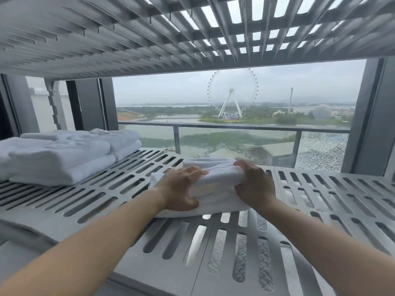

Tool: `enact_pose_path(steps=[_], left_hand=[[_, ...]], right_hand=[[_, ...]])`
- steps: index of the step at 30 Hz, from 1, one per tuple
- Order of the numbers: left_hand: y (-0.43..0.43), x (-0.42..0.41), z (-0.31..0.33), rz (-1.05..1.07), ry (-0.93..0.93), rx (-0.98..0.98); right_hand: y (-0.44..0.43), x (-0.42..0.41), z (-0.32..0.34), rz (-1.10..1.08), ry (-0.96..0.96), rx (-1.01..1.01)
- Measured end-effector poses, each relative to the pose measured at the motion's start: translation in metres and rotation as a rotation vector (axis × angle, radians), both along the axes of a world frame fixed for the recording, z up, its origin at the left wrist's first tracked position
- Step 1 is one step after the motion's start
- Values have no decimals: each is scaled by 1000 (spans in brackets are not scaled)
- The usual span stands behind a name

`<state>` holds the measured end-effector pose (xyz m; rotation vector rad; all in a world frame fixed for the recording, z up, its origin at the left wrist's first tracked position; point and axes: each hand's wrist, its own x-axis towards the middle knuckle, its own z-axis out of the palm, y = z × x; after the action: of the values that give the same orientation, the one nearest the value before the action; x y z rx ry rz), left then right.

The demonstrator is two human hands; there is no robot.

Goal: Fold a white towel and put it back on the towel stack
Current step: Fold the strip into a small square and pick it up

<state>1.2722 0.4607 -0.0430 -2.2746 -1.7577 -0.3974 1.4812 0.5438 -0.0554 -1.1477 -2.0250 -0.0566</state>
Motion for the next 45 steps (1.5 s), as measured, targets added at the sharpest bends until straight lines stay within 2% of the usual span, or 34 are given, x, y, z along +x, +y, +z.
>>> enact_pose_path(steps=[4,8,11,13,17,21,24,26,29,31,33,36,40,45], left_hand=[[7,18,3,89,133,53],[12,30,7,214,249,2],[14,46,-4,289,252,88],[16,57,-10,325,192,144],[25,90,-14,274,144,224],[28,133,3,167,257,456],[29,161,10,160,280,567],[26,177,14,159,230,597],[19,190,22,155,142,639],[13,191,25,169,160,661],[6,186,26,221,168,670],[-6,173,13,311,115,587],[-21,174,-14,331,28,413],[-23,178,-24,338,24,432]], right_hand=[[0,3,-10,59,108,-108],[4,10,-5,40,46,-165],[2,14,-4,36,4,-128],[1,26,-4,19,25,-103],[4,71,-5,-39,50,-39],[4,132,-6,-103,-80,62],[5,171,-7,-47,-182,141],[6,185,-11,-20,-63,82],[10,192,-16,-59,242,-135],[14,191,-19,-48,260,-173],[17,186,-19,0,219,-124],[18,179,-22,29,181,-90],[20,180,-22,41,298,-214],[22,179,-18,101,380,-310]])
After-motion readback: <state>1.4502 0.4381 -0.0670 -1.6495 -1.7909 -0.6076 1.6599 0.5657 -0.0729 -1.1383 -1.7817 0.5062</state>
